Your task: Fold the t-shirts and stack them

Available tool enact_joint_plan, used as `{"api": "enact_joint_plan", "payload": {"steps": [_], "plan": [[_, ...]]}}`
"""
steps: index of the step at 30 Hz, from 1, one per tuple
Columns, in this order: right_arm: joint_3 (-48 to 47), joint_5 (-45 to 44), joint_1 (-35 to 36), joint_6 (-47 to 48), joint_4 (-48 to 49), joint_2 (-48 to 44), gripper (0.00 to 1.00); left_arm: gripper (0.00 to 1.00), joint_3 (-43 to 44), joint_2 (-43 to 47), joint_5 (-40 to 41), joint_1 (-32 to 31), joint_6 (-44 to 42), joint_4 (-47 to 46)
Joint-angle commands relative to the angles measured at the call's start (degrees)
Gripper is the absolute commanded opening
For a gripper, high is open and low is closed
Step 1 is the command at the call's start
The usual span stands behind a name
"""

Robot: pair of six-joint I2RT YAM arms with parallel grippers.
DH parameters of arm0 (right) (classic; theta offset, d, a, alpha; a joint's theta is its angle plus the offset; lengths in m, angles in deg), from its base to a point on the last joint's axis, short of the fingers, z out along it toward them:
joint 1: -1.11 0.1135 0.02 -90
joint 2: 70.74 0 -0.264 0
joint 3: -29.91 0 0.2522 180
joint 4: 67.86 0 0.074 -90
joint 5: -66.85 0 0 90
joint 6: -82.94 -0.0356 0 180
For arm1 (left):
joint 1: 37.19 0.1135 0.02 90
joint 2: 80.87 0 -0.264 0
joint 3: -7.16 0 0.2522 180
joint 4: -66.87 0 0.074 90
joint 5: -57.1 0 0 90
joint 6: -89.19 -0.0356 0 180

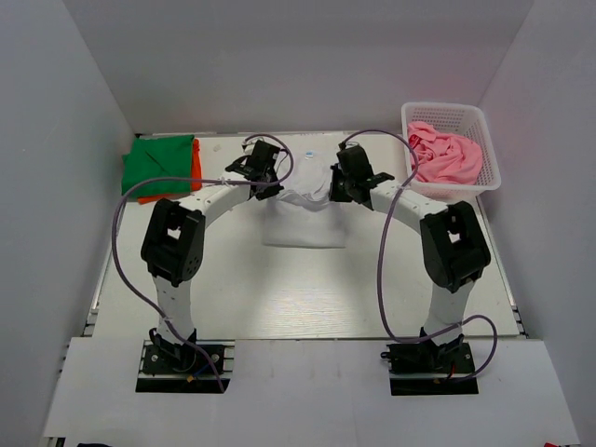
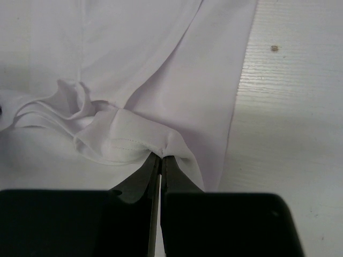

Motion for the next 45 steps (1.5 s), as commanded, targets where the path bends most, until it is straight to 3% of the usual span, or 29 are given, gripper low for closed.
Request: {"api": "enact_joint_plan", "payload": {"steps": [1, 7, 9, 11, 13, 14, 15, 18, 24, 27, 30, 34, 45], "plan": [[-3.86, 0.78, -1.28, -0.97, 0.58, 2.31, 0.00, 0.00, 2.80, -0.62, -1.55, 1.27, -0.70, -0.66], [-7.64, 0.62, -2.34, -2.90, 0.05, 6.88, 0.00, 0.00, 6.03, -4.40, -2.69, 2.33, -0.70, -1.19], [-8.43, -0.35, -3.04, -3.95, -0.39, 8.02, 0.08, 0.00, 7.45, -6.33, -2.69, 2.86, -0.70, -1.72], [-10.19, -2.19, -3.56, -6.33, -0.74, 9.78, 0.17, 0.21, 11.74, -8.09, -2.69, 3.47, -1.40, -1.11], [-13.25, -1.59, -4.27, -7.29, -1.44, 10.39, 0.71, 0.53, 17.70, -10.63, -1.20, 4.09, -1.41, 3.26], [-14.23, -0.80, -4.27, -7.13, -1.71, 10.22, 0.90, 0.91, 19.48, -10.65, 0.28, 4.09, -1.41, 5.03], [-14.24, -0.45, -4.27, -6.34, -1.62, 9.87, 0.90, 1.00, 20.71, -11.17, 0.82, 4.61, -1.41, 6.70], [-10.82, 0.43, -3.92, -4.58, -0.39, 4.79, 0.90, 1.00, 18.81, -7.58, 1.88, 4.61, -1.41, 8.48], [6.32, 6.41, -3.66, -3.08, 6.11, -7.52, 0.90, 1.00, -0.61, 4.90, -1.81, 4.00, -2.64, 1.54], [13.77, 12.63, -3.48, -2.73, 8.57, -11.21, 0.90, 1.00, -11.40, 10.70, -5.92, 3.38, -4.11, -3.10], [17.21, 15.02, -3.04, -3.00, 11.73, -13.07, 0.90, 1.00, -15.48, 13.52, -14.89, 3.38, -6.23, -11.26], [19.42, 19.32, -2.08, -3.61, 13.49, -13.51, 0.90, 1.00, -14.00, 11.95, -23.06, 2.77, -10.01, -12.88], [20.48, 20.12, -1.99, -1.33, 14.03, -13.51, 0.90, 1.00, 4.52, -6.05, -25.45, 2.85, -14.24, -8.14]]}}
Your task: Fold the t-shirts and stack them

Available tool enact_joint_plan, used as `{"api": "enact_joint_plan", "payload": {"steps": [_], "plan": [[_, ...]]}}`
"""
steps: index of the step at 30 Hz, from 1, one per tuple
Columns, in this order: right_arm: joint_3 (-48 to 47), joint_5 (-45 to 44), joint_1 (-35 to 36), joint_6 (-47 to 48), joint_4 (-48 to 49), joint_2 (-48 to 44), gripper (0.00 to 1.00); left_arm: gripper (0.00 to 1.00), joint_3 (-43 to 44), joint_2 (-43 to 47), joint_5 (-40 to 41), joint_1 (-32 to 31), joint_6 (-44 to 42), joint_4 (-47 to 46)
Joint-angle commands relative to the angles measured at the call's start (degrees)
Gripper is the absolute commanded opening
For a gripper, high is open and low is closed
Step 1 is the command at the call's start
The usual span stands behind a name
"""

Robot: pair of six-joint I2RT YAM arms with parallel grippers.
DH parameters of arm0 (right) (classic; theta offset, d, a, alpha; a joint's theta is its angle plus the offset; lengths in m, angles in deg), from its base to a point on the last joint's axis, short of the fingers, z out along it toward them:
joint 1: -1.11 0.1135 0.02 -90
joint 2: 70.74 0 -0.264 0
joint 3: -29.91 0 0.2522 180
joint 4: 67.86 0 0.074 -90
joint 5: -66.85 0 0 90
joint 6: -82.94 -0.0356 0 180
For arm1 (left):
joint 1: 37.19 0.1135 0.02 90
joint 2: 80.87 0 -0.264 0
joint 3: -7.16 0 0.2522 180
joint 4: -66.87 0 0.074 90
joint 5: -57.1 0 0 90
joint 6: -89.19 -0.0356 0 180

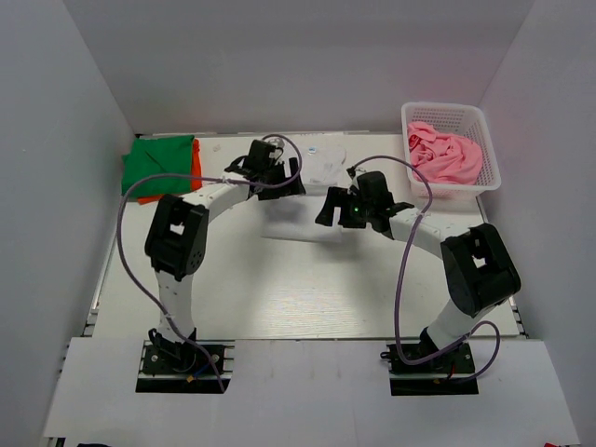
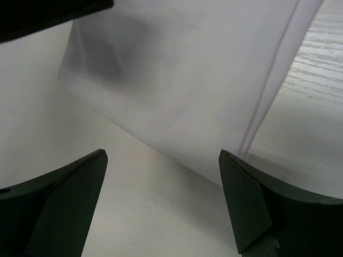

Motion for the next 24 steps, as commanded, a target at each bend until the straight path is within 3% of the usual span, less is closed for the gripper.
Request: {"api": "enact_joint_plan", "payload": {"steps": [1, 7, 12, 16, 19, 22, 24], "plan": [[-1.57, -0.16, -0.11, 2.43, 1.28, -1.29, 0.90, 1.00, 8.02, -4.71, -1.93, 0.52, -2.96, 2.35], [-3.42, -1.57, -0.28, 3.84, -0.83, -0.76, 0.90, 1.00, 31.71, -18.93, 6.49, 1.04, -5.77, 11.30], [-2.02, -4.37, -0.11, 4.37, -1.97, -3.74, 0.90, 1.00, 40.74, -22.75, 8.25, 1.57, -6.30, 17.39], [1.14, -6.23, -0.02, 3.15, -1.97, -6.91, 0.90, 1.00, 29.87, -12.31, 10.80, 1.57, -5.25, 15.29], [4.22, -5.53, -0.11, 0.09, -1.62, -8.49, 0.90, 1.00, 14.67, 1.00, 13.70, 1.57, -3.15, 10.55], [7.03, -5.43, -0.20, -1.86, -0.74, -9.63, 0.90, 1.00, -7.34, 11.06, 14.85, 0.88, -1.21, 4.40], [8.17, -4.22, -0.37, -2.48, -0.22, -9.46, 0.90, 1.00, -14.69, 18.54, 13.54, 0.35, 1.07, 1.41]]}}
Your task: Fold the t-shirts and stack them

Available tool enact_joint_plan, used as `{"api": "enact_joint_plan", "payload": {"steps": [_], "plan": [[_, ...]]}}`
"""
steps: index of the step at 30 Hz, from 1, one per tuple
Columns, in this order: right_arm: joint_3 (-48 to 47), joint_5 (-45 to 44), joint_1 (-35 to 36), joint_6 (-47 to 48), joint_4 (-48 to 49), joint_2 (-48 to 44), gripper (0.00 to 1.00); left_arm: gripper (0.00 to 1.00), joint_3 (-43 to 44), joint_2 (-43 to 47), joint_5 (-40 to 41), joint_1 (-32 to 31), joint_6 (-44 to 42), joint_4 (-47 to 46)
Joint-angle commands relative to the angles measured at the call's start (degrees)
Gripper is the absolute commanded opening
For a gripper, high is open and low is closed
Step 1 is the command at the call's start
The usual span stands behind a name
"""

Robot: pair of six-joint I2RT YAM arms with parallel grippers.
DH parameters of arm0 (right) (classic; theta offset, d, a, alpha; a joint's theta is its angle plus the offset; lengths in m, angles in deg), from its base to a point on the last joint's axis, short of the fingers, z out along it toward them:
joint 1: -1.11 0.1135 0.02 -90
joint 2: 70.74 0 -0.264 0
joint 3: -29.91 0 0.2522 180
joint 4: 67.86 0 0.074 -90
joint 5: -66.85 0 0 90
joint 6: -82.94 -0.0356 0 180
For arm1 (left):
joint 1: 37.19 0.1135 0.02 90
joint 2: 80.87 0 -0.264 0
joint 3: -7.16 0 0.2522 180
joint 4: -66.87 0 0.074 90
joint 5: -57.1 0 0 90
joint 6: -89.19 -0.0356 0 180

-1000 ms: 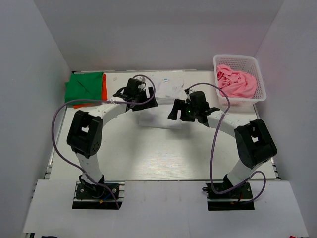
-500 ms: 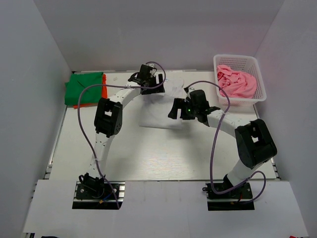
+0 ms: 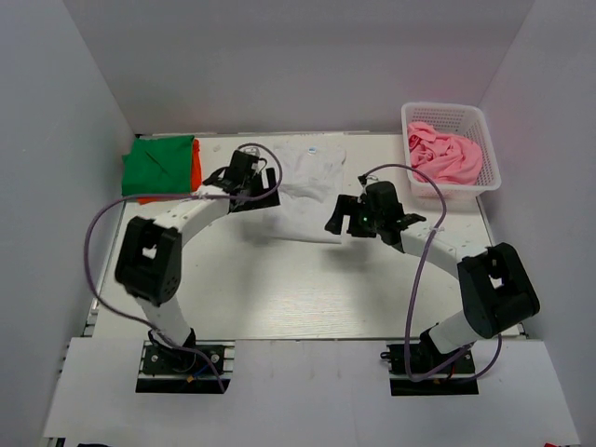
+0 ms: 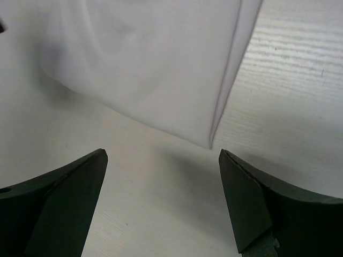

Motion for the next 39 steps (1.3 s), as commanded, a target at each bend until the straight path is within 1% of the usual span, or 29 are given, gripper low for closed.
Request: {"api": "enact_joint_plan", "payload": {"steps": [1, 2, 4, 6, 8, 10, 11, 12, 14, 15, 19, 20, 22, 24, 27, 28, 31, 32, 33, 34, 35, 36, 38, 39], "plan": [[2.43, 1.30, -0.11, -2.85, 1.51, -0.35, 0.90, 1.00, -13.74, 11.54, -0.03, -0.97, 3.94, -7.15], [2.78, 2.52, -0.37, -2.95, 2.30, -0.17, 0.90, 1.00, -15.62, 13.38, -2.39, -0.97, 5.34, -7.15], [3.31, 2.97, -0.20, -3.30, 2.65, 0.79, 0.90, 1.00, -19.57, 13.93, -3.64, -0.97, 5.88, -7.85], [3.40, 4.55, -0.20, -3.82, 3.71, 1.32, 0.90, 1.00, -20.82, 13.93, -3.65, -0.97, 5.88, -8.56], [3.84, 5.17, -0.20, -4.09, 4.41, 2.19, 0.90, 1.00, -20.82, 11.91, -3.04, -0.97, 5.88, -7.77], [4.02, 5.61, -0.20, -4.35, 4.67, 2.81, 0.90, 0.96, -19.60, 10.33, -3.03, -0.97, 6.50, -7.24], [4.10, 5.61, -0.28, -4.70, 4.94, 3.43, 0.90, 0.91, -19.59, 8.93, -3.03, -0.97, 6.50, -7.24], [4.10, 5.70, -0.20, -4.70, 5.11, 3.61, 0.90, 0.89, -19.59, 8.40, -3.03, -0.97, 6.50, -7.24], [4.10, 5.79, -0.20, -4.97, 5.03, 5.00, 0.90, 0.86, -19.59, 7.61, -3.03, -0.97, 6.50, -7.24], [4.02, 5.35, -0.02, -5.05, 5.03, 5.27, 0.90, 0.80, -20.11, 6.99, -3.03, -0.97, 6.50, -7.24], [3.75, 5.52, -0.28, -5.23, 4.76, 7.38, 0.80, 0.70, -20.12, 6.37, -3.11, -0.97, 6.50, -7.24], [3.84, 5.52, -0.20, -5.14, 5.03, 7.65, 0.74, 0.67, -20.81, 6.37, -3.64, -0.97, 6.50, -8.46], [3.84, 5.00, -0.19, -5.41, 4.94, 8.61, 0.65, 0.61, -21.61, 6.37, -4.79, -0.97, 6.50, -9.78], [3.58, 4.56, -0.28, -5.49, 5.20, 9.49, 0.60, 0.57, -22.14, 5.15, -4.79, -0.97, 6.50, -10.40], [3.49, 3.59, -0.28, -5.76, 6.34, 10.72, 0.52, 0.46, -21.53, 4.44, -4.79, -0.97, 6.50, -10.40], [3.40, 2.63, -0.20, -5.58, 6.43, 11.25, 0.51, 0.39, -20.92, 3.74, -4.79, -0.97, 6.50, -9.88], [3.05, 2.62, -0.37, -5.58, 6.17, 12.39, 0.35, 0.28, -20.39, 3.21, -4.79, -0.97, 6.50, -9.35], [3.14, 2.10, -0.20, -5.67, 6.08, 12.14, 0.29, 0.22, -20.38, 3.21, -5.31, -0.97, 6.50, -9.35], [3.49, 1.92, -0.20, -5.58, 6.52, 11.96, 0.19, 0.17, -20.38, 3.81, -5.32, -0.97, 6.50, -9.87], [3.84, 1.49, -0.20, -5.24, 7.04, 11.26, 0.18, 0.15, -20.99, 3.82, -5.32, -0.97, 6.50, -10.66], [4.36, 0.79, -0.20, -5.41, 7.75, 10.65, 0.18, 0.09, -21.00, 4.34, -5.32, -0.97, 5.97, -10.67], [4.80, -0.18, -0.37, -5.23, 8.01, 10.46, 0.18, 0.08, -21.00, 4.35, -5.32, -0.97, 5.97, -11.19], [4.02, -1.06, -0.37, -5.41, 7.06, 10.29, 0.26, 0.07, -20.39, 4.35, -5.32, -0.97, 5.97, -10.67], [3.76, -1.94, -0.20, -5.23, 6.53, 10.29, 0.31, 0.01, -19.86, 3.83, -5.32, -0.97, 5.97, -10.67]]}}
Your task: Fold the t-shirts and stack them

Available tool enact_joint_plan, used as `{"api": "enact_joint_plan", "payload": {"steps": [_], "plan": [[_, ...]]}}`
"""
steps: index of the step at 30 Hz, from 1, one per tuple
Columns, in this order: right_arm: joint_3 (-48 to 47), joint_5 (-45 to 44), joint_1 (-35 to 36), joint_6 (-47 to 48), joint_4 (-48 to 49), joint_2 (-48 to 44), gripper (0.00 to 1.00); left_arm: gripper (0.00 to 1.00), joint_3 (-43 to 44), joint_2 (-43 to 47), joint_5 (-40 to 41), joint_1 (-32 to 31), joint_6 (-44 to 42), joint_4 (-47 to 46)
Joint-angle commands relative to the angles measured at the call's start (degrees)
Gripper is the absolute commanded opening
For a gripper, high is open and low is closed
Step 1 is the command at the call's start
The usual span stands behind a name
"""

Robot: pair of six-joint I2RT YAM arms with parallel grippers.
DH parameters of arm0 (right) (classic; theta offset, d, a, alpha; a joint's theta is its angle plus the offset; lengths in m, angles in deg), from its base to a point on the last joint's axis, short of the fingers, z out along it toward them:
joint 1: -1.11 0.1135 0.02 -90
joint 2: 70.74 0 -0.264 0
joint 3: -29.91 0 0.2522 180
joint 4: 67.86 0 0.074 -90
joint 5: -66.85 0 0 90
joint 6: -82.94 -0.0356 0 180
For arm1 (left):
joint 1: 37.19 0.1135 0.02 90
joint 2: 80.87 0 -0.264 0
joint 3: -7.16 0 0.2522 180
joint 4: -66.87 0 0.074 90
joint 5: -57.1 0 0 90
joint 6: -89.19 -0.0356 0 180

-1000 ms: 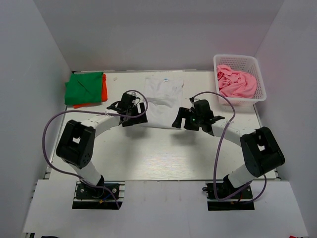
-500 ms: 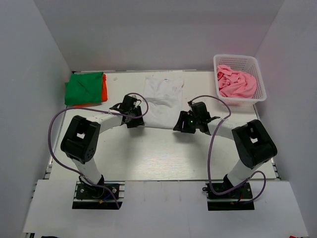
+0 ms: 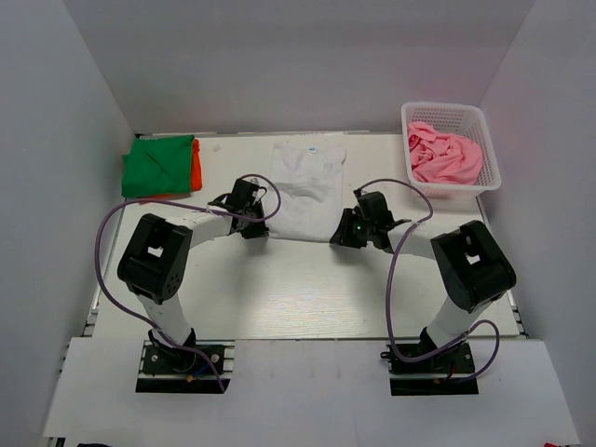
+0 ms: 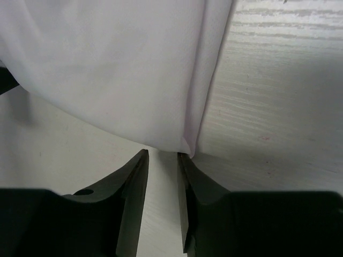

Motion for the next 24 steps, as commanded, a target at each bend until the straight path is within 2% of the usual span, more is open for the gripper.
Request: {"api": "enact_joint_plan", "payload": {"steps": [1, 4, 8, 13, 17, 19, 20, 21, 22, 24], "plan": [[0.21, -4.44, -0.11, 0.87, -0.86, -1.01, 0.36, 0.01, 0.78, -0.46, -0.68, -0.14, -0.59, 0.52], [1.26, -7.06, -0.46, 0.69, -1.92, -2.67, 0.45, 0.00, 0.26, -0.46, -0.68, -0.14, -0.59, 1.14], [2.15, -9.54, -0.55, 0.43, -2.36, -4.09, 0.52, 0.00, -0.97, -0.46, -0.68, -0.14, -0.59, 0.44], [-1.44, -7.79, -0.46, 0.95, -2.89, -0.84, 0.53, 0.00, -0.98, -0.46, -0.68, -0.14, -0.59, -0.09], [-2.60, -4.01, -0.11, 0.87, -1.31, 1.18, 0.42, 0.00, -0.98, -0.46, -0.68, -0.14, -0.59, -0.09], [-1.73, -1.38, -0.28, 0.78, 0.88, 1.19, 0.32, 0.00, -0.98, 0.06, -0.68, -0.14, -0.59, -0.09], [-0.94, 0.64, -0.46, 0.61, 2.28, 1.01, 0.25, 0.00, -0.98, 0.76, -0.68, -0.14, -0.59, 0.43], [-0.67, 1.09, -0.29, 0.86, 3.17, 0.31, 0.08, 0.00, -0.98, 1.72, -1.38, -0.14, 0.02, 1.05], [-0.49, 1.79, -0.28, 0.87, 3.44, -0.22, 0.00, 0.00, -0.98, 2.69, -1.39, -0.14, 0.03, 1.75], [0.65, 4.08, -0.20, 1.22, 3.35, -3.38, 0.00, 0.00, -2.90, 7.41, -1.39, -0.66, 0.64, 1.75]]}}
